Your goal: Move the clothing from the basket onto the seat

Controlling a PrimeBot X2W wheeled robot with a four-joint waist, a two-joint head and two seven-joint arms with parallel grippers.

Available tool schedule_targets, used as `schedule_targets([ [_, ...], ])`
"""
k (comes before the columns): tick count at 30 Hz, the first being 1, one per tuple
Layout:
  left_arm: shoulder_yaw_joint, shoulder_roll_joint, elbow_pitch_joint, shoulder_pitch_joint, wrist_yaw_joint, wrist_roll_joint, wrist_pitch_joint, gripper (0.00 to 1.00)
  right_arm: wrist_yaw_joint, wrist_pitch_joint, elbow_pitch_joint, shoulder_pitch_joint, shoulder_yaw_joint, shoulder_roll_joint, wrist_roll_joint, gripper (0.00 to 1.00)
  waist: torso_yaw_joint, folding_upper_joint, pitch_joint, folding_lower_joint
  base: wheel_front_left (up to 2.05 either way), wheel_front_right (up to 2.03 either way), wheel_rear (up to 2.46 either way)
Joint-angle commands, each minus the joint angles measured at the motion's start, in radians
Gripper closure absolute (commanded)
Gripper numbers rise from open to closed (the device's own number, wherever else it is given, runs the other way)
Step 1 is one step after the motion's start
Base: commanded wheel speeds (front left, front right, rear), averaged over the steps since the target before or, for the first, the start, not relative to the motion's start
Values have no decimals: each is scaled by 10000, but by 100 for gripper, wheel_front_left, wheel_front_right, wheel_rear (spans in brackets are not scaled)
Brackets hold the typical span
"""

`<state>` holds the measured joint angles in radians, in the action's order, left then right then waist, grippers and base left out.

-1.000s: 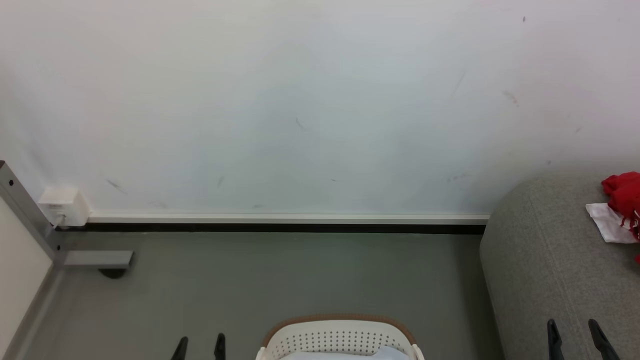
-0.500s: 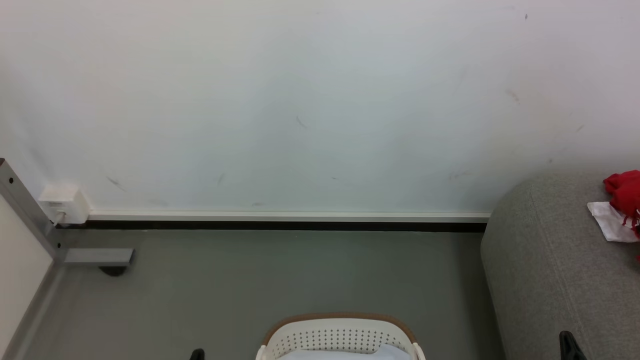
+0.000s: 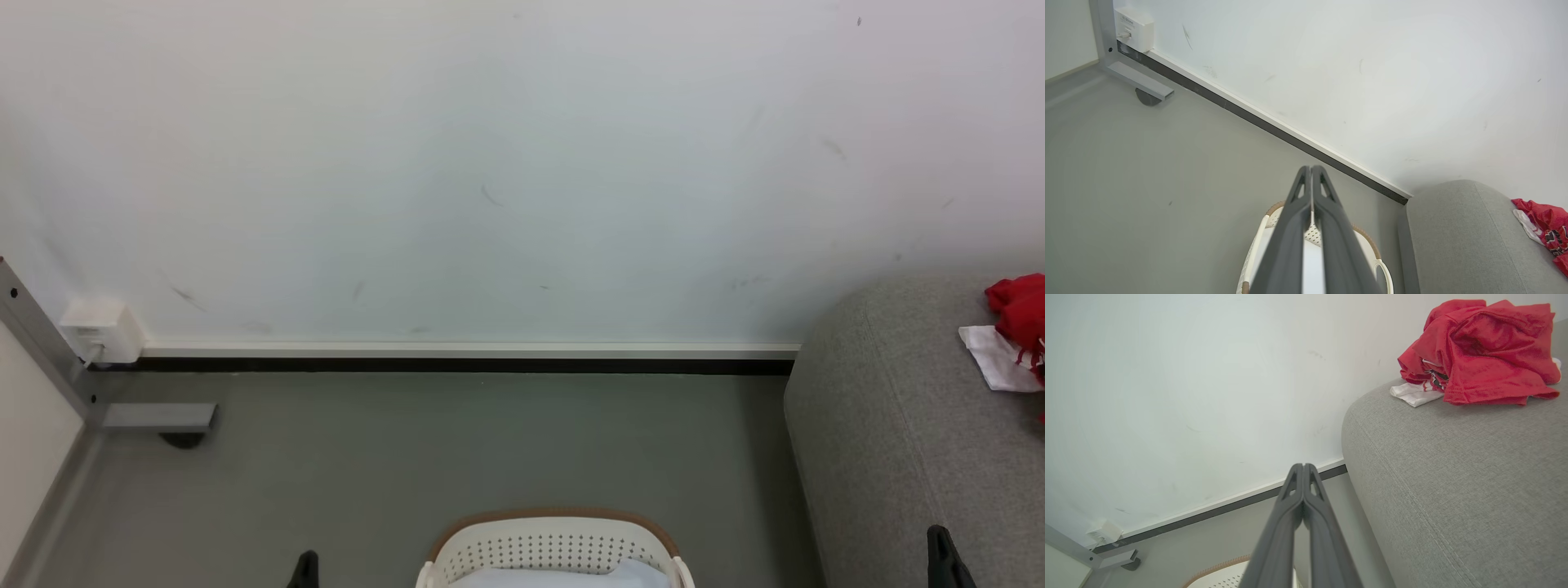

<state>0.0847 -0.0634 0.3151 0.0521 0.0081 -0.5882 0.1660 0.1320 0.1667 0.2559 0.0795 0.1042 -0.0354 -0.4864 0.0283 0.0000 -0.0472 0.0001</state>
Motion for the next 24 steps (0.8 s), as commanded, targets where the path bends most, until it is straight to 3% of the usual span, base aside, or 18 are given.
schedule_targets([
  [1,-120,-8,-183,-301,-84,-418,-89,100,-4,-86,-171,-312,14,-93,-444,100,-4,0,7,0,0,0,0],
  [24,-690,28,-356,-718,-483,-3389,-910,100,-8,-908,-176,-803,43,-126,-3720,100,-64,0,113,0,0,0,0],
])
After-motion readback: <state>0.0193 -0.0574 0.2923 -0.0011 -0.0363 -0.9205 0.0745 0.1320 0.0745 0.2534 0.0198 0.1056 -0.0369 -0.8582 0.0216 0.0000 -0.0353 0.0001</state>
